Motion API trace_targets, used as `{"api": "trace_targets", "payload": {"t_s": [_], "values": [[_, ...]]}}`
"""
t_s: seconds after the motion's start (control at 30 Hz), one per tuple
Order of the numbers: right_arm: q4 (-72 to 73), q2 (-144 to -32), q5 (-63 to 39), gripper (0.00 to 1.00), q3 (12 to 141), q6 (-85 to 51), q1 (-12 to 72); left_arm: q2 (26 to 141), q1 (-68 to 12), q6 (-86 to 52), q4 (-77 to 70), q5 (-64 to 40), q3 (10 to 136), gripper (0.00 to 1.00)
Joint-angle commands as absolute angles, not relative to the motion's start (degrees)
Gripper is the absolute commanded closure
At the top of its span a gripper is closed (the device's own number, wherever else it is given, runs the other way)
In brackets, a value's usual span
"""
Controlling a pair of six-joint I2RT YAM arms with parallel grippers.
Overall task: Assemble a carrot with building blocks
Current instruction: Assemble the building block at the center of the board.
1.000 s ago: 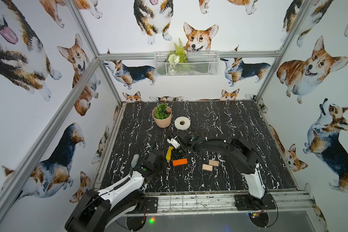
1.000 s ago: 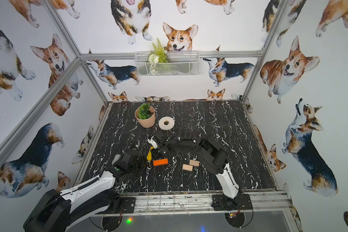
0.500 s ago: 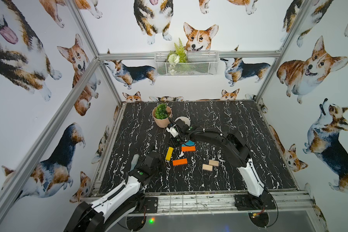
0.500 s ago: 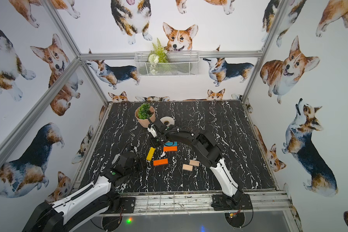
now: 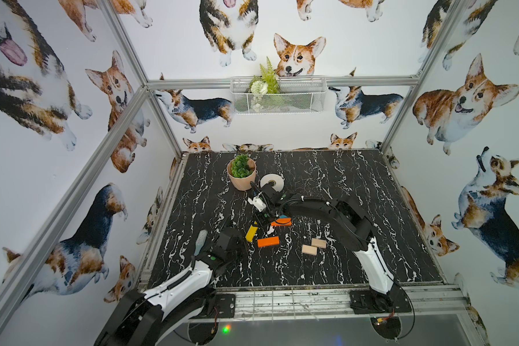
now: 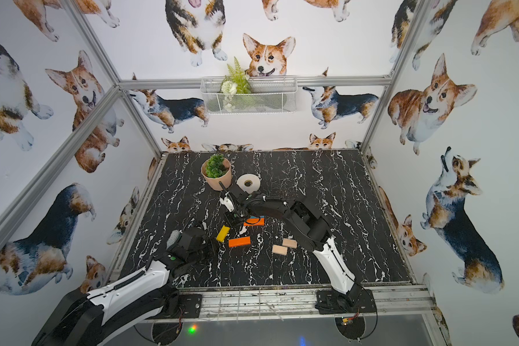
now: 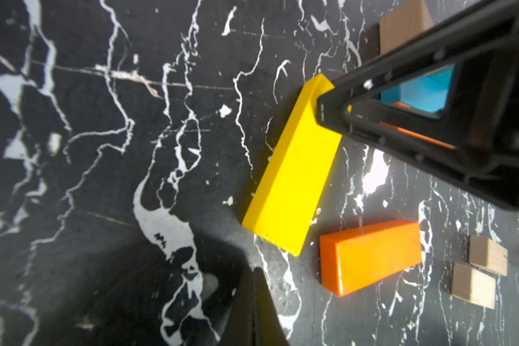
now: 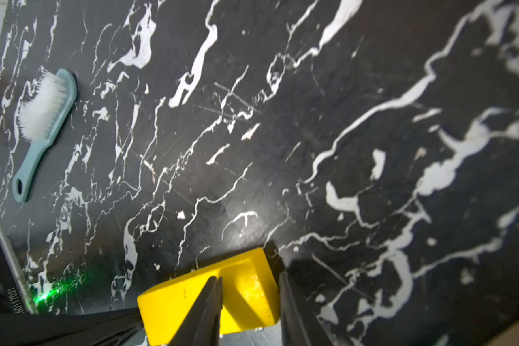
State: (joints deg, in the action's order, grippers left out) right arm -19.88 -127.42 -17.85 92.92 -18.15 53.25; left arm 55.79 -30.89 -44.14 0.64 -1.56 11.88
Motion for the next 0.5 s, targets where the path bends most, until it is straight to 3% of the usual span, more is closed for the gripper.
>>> {"api": "trace_targets", "payload": {"t_s": [0.0,0.47], "values": [[-17.5,-126.1,-18.9,0.65,90.4,-19.9,53.6,56.9,-30.8,-44.4,-1.3,0.0,11.8,0.95],[-13.1,-118.1,-17.1,0.68,79.8,-24.8,56.9,62.5,-30.9,-43.3,-5.1,-0.6,12.5,0.95]]}}
